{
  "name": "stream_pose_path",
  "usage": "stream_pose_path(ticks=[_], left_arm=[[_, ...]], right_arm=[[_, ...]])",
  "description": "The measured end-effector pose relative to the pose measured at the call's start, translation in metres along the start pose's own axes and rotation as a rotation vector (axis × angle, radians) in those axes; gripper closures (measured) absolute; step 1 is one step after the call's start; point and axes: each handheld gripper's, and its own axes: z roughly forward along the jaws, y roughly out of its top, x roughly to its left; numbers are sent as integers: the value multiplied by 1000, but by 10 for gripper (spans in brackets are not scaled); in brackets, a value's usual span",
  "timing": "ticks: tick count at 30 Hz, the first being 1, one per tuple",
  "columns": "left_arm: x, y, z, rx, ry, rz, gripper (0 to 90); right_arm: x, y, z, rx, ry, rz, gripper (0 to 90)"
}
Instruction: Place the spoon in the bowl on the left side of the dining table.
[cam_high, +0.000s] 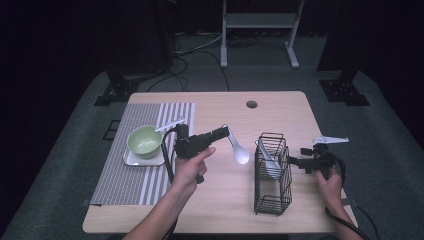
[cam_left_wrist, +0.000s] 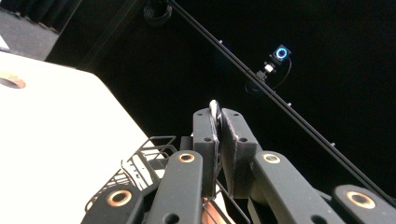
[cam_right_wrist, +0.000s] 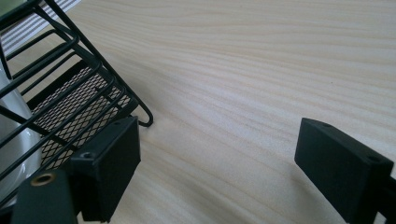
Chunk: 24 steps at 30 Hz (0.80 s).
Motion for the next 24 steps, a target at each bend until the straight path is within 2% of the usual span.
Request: stream_pose_path(ticks=[9, 24], left_arm=[[11, -2, -4, -5, 20, -12, 850], [21, 0, -13, -20, 52, -25, 849]], right_arm=[[0, 0, 0, 1, -3, 0, 131], [0, 0, 0, 2, -4, 0, 132]])
